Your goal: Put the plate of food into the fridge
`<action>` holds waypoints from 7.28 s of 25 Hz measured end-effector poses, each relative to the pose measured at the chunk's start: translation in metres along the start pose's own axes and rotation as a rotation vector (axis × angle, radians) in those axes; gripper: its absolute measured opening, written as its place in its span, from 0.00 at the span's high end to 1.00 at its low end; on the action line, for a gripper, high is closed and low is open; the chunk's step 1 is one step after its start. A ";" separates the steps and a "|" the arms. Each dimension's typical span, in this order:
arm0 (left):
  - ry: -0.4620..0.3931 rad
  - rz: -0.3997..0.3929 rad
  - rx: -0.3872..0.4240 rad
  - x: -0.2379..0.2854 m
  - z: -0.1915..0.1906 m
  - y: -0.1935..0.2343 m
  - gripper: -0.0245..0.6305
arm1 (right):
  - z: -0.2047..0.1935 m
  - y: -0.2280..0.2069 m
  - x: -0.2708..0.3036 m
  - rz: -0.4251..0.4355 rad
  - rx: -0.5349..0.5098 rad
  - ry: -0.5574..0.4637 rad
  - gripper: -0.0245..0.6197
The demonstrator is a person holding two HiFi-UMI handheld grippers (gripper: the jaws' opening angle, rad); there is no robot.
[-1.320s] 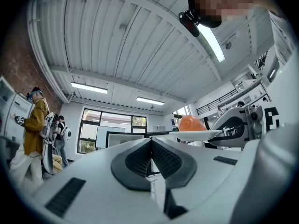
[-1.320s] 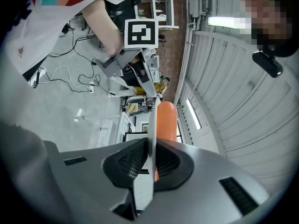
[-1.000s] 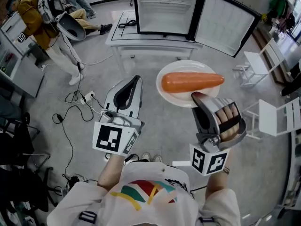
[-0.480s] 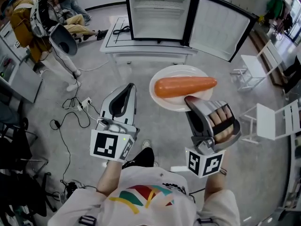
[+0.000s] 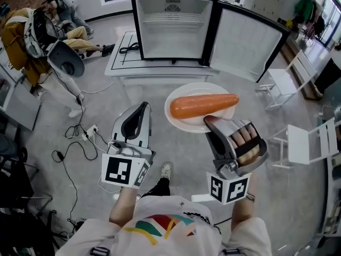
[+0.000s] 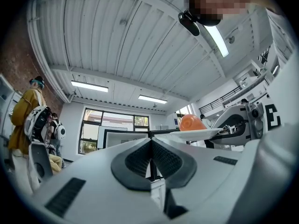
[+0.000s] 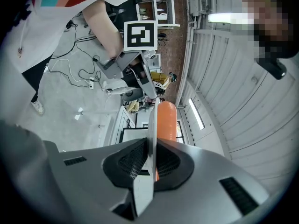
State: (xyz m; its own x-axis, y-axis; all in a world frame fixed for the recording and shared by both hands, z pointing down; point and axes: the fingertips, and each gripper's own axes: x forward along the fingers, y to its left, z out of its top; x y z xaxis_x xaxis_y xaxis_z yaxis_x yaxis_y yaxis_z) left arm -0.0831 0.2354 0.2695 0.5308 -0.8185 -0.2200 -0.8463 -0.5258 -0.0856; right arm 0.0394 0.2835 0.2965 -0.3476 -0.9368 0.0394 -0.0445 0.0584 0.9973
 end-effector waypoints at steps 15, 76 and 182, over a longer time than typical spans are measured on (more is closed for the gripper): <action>-0.038 -0.019 0.017 0.129 -0.026 0.119 0.95 | -0.039 -0.020 0.169 -0.010 -0.024 0.057 0.91; -0.003 0.036 0.001 0.454 -0.118 0.249 0.95 | -0.208 -0.033 0.487 0.059 0.015 -0.026 0.91; 0.033 -0.053 -0.039 0.503 -0.144 0.249 0.95 | -0.269 -0.085 0.514 -0.357 1.626 -0.426 0.84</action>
State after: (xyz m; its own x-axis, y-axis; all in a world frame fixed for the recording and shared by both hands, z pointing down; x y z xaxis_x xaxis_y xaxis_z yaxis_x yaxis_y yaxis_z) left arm -0.0201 -0.3404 0.2772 0.5765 -0.7961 -0.1840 -0.8149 -0.5767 -0.0583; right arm 0.1165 -0.2955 0.2491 -0.3032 -0.8452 -0.4401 -0.9063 0.3985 -0.1409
